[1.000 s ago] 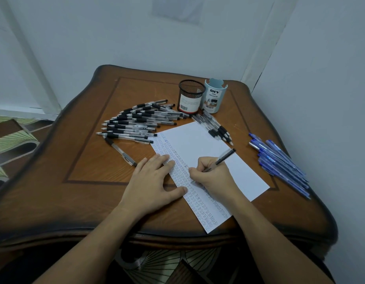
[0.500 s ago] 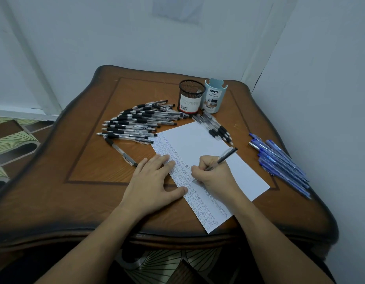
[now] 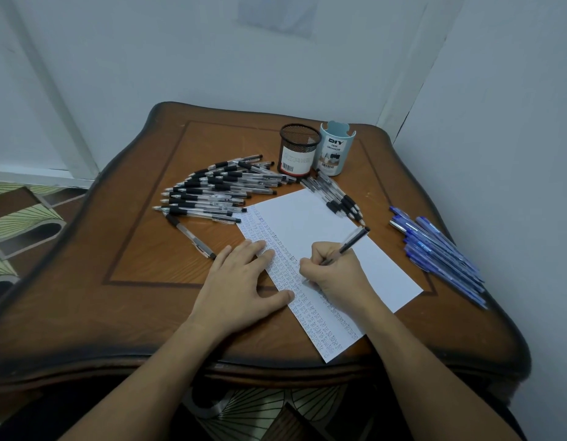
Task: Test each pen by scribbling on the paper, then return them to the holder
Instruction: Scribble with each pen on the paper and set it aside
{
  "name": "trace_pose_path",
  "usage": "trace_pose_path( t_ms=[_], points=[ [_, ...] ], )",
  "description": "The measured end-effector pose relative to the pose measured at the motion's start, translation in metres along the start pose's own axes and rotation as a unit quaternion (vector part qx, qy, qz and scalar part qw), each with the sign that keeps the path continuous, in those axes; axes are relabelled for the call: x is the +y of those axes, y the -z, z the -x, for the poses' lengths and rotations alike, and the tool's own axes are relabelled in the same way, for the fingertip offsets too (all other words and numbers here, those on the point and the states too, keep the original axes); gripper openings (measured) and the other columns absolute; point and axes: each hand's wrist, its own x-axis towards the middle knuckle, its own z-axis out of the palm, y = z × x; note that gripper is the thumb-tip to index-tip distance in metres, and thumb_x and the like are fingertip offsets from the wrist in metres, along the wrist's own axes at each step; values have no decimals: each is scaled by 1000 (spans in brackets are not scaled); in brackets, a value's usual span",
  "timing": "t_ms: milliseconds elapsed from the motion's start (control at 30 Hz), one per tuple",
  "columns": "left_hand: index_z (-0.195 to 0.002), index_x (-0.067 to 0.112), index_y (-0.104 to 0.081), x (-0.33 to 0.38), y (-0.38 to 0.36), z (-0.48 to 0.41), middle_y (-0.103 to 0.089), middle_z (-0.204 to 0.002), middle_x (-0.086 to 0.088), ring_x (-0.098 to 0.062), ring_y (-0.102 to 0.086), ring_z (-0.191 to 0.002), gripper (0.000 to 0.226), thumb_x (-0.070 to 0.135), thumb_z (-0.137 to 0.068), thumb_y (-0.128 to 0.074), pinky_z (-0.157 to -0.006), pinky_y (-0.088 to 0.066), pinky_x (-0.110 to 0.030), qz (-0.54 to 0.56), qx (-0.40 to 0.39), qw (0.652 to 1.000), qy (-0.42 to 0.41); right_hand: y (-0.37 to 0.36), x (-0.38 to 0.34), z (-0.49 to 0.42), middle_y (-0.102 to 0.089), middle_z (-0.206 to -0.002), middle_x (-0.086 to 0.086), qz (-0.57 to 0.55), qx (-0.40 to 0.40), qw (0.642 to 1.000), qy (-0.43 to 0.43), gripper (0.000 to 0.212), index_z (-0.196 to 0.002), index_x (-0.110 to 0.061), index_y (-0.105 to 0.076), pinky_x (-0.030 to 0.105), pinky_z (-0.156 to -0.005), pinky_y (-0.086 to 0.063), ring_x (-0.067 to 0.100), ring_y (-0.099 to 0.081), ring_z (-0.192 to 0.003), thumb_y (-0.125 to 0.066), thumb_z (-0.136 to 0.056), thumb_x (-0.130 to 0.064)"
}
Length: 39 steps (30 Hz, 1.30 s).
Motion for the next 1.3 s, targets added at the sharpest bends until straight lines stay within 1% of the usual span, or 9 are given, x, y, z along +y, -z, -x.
trace_pose_path(
  t_ms=[267,400,467,700,867,967,1100,1233,1300],
  points=[
    [-149,32,-36,0,-1,1,-24,-159,13,-7,-11,-148,102,87,-65,-20,-119,3,-31,2,3,1000,-2,-1,0,1,-38,-54,7,-1,7,1000,5,39,-59,-4,-39,35,-57,-39,21,-43,-55,-68,-84,-10],
    [-148,30,-40,0,-1,0,-27,-158,11,-9,-15,-148,101,86,-65,-23,-119,2,-32,11,10,1000,-3,-1,-1,2,-35,-55,8,-2,-1,1000,7,40,-58,-6,-35,30,-55,-34,18,-38,-52,-67,-83,-6],
    [-148,31,-39,0,-1,0,-27,-158,12,-9,-14,-148,101,86,-65,-22,-119,2,-32,11,9,1000,-4,0,0,1,-33,-56,10,-1,-9,1000,6,39,-59,-6,-35,34,-56,-35,20,-37,-54,-66,-82,-8],
    [-148,30,-39,-1,0,0,-27,-158,11,-10,-15,-148,101,87,-66,-23,-119,1,-33,14,8,1000,-5,1,-1,0,-34,-51,-2,-16,11,1000,14,42,-53,-19,-37,37,-58,-39,14,-42,-52,-67,-82,-11],
    [-149,31,-37,-1,0,0,-25,-159,12,-8,-13,-148,101,87,-66,-21,-119,2,-32,7,6,1000,-5,0,0,1,-36,-56,8,0,7,1000,9,39,-59,-6,-37,37,-58,-39,20,-44,-55,-67,-83,-9],
    [-150,32,-35,0,0,1,-23,-159,13,-8,-11,-148,102,87,-65,-19,-119,3,-31,3,1,1000,-3,2,1,0,-34,-52,1,-1,4,1000,9,43,-53,-17,-37,36,-57,-37,15,-41,-53,-67,-82,-7],
    [-150,33,-34,-1,0,0,-22,-160,13,-7,-10,-148,102,87,-65,-18,-118,3,-31,-2,1,1000,-3,1,0,-1,-39,-51,1,12,3,1000,12,40,-53,-16,-39,37,-58,-40,17,-43,-53,-67,-81,-10],
    [-149,32,-36,-1,0,0,-23,-159,13,-7,-11,-148,102,87,-65,-20,-119,3,-31,5,2,1000,-5,8,-2,-8,-44,-48,-4,-102,30,994,-24,50,-48,-23,-44,35,-56,-41,12,-45,-48,-63,-89,-1],
    [-149,32,-36,-2,0,0,-23,-159,13,-7,-11,-148,102,87,-65,-20,-118,4,-31,3,0,1000,-4,9,-8,-9,-51,-51,1,-141,42,988,-51,45,-53,-17,-51,31,-54,-42,14,-48,-49,-61,-96,-10]
  ],
)
